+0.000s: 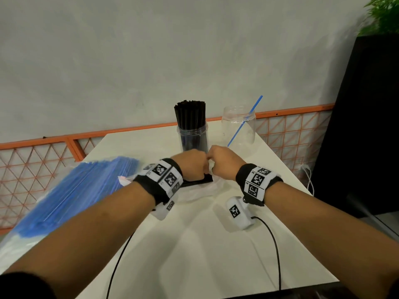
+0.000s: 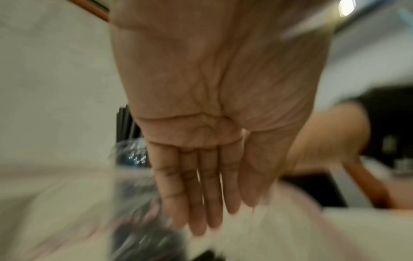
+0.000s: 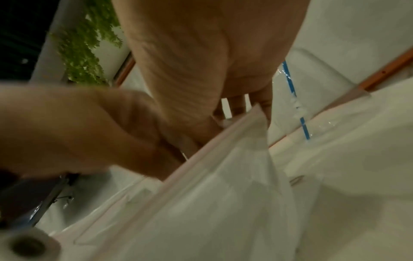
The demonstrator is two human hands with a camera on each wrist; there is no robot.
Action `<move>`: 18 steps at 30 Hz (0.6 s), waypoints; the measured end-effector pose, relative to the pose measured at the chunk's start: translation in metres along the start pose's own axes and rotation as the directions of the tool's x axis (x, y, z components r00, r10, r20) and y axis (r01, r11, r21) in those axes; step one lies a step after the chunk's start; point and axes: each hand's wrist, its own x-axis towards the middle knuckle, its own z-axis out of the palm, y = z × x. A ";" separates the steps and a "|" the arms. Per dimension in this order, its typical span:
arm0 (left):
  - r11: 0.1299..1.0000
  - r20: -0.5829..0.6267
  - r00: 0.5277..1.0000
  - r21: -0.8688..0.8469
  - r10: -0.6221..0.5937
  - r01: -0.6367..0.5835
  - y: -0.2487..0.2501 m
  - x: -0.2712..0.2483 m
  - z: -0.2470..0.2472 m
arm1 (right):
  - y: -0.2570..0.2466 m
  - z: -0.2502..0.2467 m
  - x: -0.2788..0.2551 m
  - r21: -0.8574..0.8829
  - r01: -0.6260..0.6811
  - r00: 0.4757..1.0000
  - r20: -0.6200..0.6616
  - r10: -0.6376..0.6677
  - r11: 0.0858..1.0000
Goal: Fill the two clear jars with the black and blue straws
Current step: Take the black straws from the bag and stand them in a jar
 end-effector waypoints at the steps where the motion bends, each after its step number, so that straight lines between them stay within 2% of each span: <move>1: 1.000 -0.031 1.000 0.030 -0.001 0.002 -0.004 0.004 0.009 | 0.000 0.002 0.000 -0.028 0.009 1.000 0.021 -0.008 1.000; 4: 0.996 -0.105 0.994 0.093 0.012 -0.002 -0.014 0.013 0.030 | -0.002 0.004 -0.001 -0.078 0.040 0.999 0.032 -0.038 0.996; 7: 0.996 -0.161 0.987 0.093 0.013 0.002 -0.018 0.022 0.043 | -0.002 0.002 -0.002 -0.051 0.048 0.999 0.028 -0.046 0.998; 10: 0.988 -0.107 0.991 0.126 -0.076 0.090 -0.017 0.026 0.052 | -0.001 -0.001 -0.002 0.013 0.036 0.999 0.020 -0.036 0.999; 14: 0.980 -0.109 0.981 0.107 -0.159 0.170 -0.012 0.031 0.055 | -0.001 -0.002 -0.002 0.069 0.031 0.999 -0.015 -0.030 0.997; 18: 0.964 -0.001 0.972 0.129 -0.234 0.232 -0.007 0.036 0.053 | 0.000 -0.002 -0.003 0.098 0.029 0.999 -0.037 -0.025 0.995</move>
